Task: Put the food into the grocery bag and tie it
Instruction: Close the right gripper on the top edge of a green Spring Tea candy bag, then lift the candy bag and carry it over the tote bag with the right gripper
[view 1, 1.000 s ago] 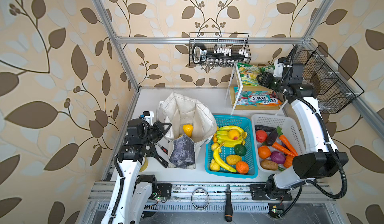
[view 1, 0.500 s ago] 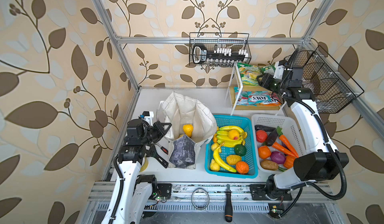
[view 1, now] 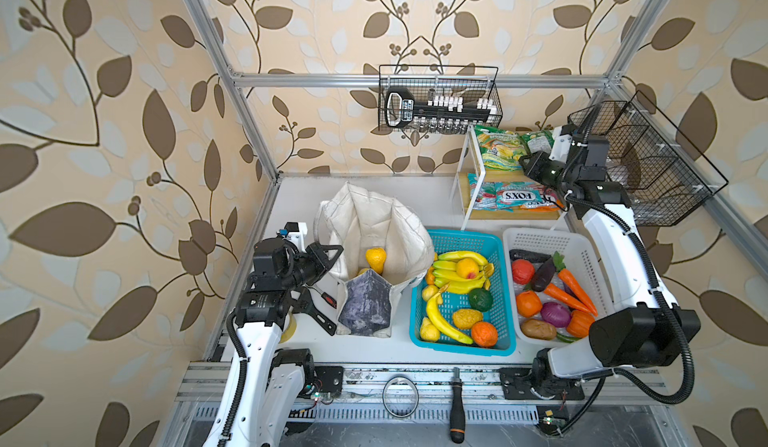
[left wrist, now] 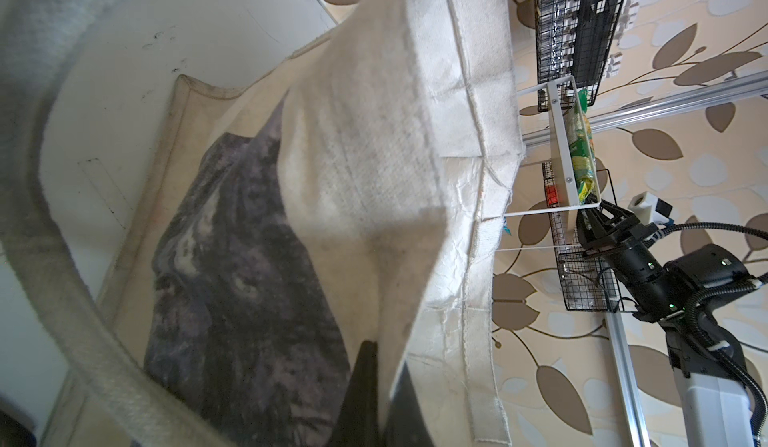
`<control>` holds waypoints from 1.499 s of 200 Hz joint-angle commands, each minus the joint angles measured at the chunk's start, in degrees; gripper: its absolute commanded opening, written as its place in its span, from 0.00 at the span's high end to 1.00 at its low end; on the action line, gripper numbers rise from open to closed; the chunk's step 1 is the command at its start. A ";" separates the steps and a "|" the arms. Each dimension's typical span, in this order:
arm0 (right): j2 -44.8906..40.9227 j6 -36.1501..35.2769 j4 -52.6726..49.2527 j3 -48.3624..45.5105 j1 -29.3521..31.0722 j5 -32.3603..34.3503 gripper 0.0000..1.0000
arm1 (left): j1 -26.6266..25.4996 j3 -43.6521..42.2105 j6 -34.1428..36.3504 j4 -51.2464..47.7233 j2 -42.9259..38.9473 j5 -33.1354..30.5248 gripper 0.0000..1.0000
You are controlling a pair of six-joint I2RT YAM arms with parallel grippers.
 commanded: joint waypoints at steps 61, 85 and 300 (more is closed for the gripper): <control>-3.28 0.95 -1.68 5.34 1.35 -1.51 1.00 | 0.29 0.96 1.49 1.69 -0.92 0.82 1.00; -2.80 0.36 -2.23 7.86 1.99 -1.70 1.00 | 0.30 0.59 0.94 2.49 -0.92 1.38 1.00; -10.55 -3.51 -15.56 27.70 16.04 -0.96 1.00 | 0.29 0.78 -0.08 3.61 -1.14 3.07 1.00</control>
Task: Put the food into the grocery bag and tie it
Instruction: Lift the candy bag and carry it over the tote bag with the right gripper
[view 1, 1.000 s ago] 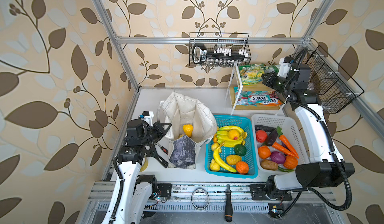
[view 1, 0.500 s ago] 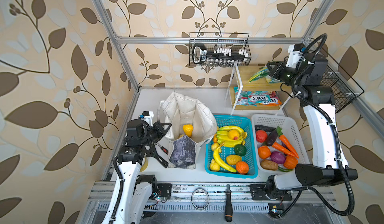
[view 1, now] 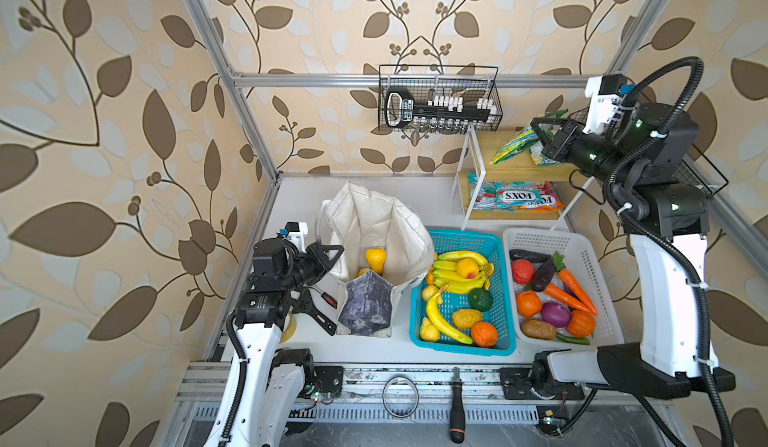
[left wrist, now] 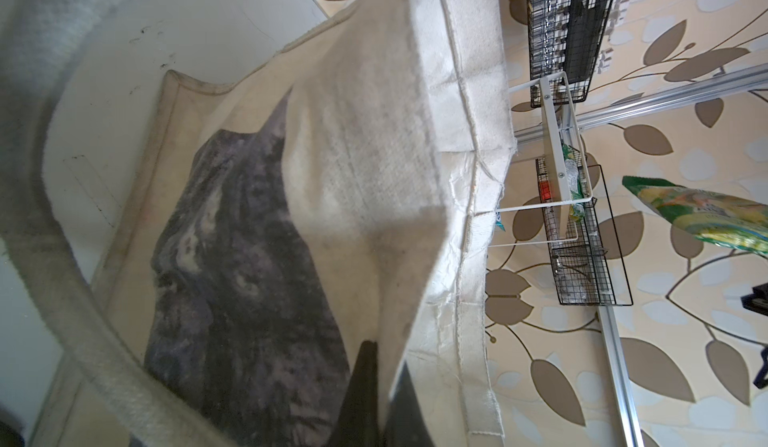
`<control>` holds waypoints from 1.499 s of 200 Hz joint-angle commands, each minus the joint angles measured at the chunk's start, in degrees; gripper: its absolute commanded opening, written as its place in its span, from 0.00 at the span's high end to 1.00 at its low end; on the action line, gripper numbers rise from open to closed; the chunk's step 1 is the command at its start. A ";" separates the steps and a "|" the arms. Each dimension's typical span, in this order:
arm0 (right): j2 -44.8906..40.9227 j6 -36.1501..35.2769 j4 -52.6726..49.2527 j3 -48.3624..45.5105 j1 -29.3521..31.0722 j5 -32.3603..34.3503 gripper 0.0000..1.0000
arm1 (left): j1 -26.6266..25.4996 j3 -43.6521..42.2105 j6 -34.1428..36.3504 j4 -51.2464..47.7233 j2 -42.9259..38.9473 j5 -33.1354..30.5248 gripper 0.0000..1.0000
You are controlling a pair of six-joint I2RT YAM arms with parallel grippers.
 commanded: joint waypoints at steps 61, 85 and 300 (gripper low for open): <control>-8.64 -2.12 1.94 -10.54 26.30 16.19 1.00 | 0.28 0.35 -0.44 3.76 -0.57 2.38 1.00; -8.56 -2.05 4.78 -15.51 34.08 19.53 1.00 | 0.29 0.52 -0.41 3.17 -0.83 2.21 1.00; 17.04 1.41 27.05 -25.09 46.27 18.16 1.00 | 0.30 1.56 -0.62 0.37 -1.53 2.21 1.00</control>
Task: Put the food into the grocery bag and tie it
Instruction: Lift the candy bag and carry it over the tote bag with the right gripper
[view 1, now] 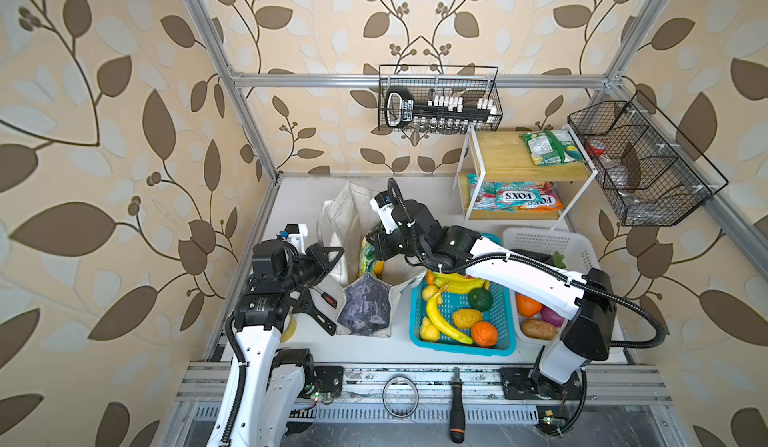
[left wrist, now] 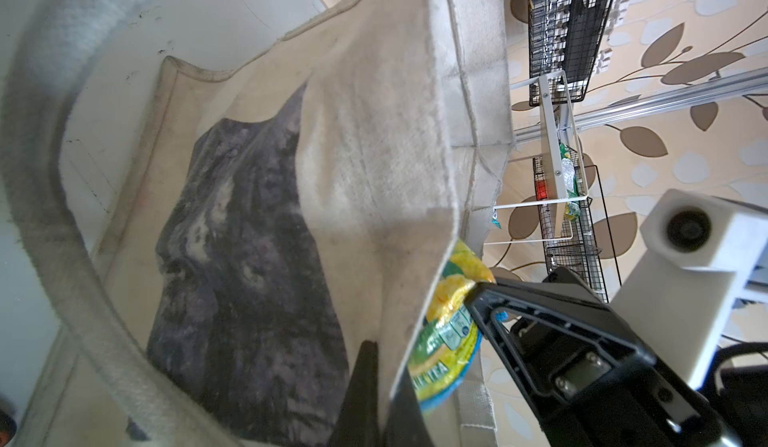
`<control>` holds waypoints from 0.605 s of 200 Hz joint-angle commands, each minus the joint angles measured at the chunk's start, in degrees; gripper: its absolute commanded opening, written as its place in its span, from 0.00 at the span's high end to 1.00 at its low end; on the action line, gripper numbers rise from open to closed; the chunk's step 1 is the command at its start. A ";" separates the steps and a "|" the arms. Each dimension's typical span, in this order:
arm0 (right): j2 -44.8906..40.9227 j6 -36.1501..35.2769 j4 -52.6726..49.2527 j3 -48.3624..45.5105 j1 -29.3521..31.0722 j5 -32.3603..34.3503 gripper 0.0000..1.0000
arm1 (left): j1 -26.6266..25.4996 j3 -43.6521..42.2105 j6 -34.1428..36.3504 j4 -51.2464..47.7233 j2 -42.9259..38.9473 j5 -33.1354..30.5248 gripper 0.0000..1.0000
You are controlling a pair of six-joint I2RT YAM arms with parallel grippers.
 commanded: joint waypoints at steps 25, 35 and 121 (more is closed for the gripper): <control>-3.81 -1.21 3.98 4.91 -2.02 0.12 1.00 | 0.24 1.42 0.45 1.87 -0.56 1.64 1.00; -3.14 -1.13 4.55 4.62 -2.71 -0.23 1.00 | 0.28 1.43 0.13 2.24 -0.55 1.73 1.00; 5.14 0.65 9.26 1.58 -0.12 1.05 1.00 | 0.29 1.22 -0.39 3.09 -0.46 1.48 1.00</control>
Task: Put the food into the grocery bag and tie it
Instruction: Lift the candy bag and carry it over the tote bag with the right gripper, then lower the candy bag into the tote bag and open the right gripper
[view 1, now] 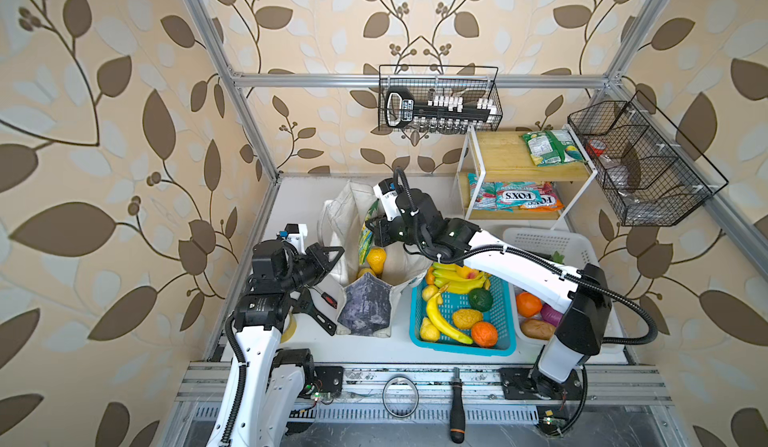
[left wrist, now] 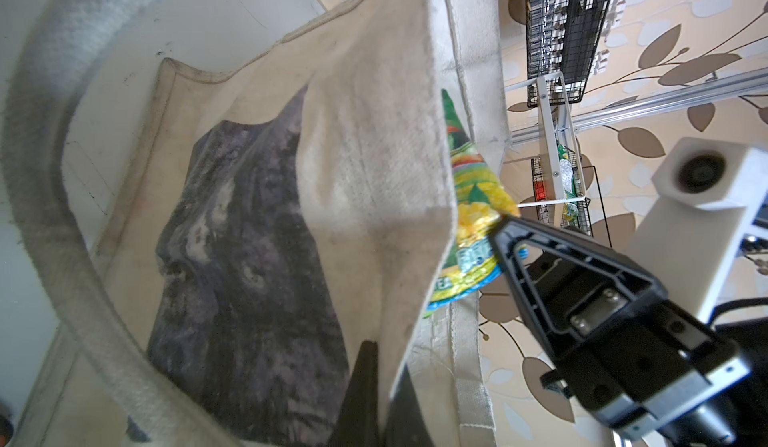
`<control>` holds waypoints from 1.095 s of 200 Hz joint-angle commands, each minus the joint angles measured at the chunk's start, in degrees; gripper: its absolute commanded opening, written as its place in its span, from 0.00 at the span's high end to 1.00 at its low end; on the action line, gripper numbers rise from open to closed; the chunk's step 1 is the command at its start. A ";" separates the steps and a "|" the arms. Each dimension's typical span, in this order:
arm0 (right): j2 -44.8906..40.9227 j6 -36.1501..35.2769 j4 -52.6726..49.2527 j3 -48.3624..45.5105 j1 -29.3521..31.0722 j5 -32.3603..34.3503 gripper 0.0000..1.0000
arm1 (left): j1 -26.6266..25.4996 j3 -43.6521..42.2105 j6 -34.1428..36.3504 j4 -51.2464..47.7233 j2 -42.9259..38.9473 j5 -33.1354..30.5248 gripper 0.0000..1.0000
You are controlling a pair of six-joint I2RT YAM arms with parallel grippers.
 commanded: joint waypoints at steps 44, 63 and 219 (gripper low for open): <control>7.43 1.38 6.10 4.08 2.66 0.68 1.00 | 0.30 2.06 0.00 2.31 -0.38 1.45 1.00; 7.13 2.31 7.75 2.56 2.67 0.27 1.00 | 0.29 1.98 0.26 2.01 -0.33 1.40 1.00; 2.10 -0.23 -9.51 -9.30 1.15 15.85 0.91 | 0.30 -0.18 -0.28 3.92 -0.60 1.83 1.00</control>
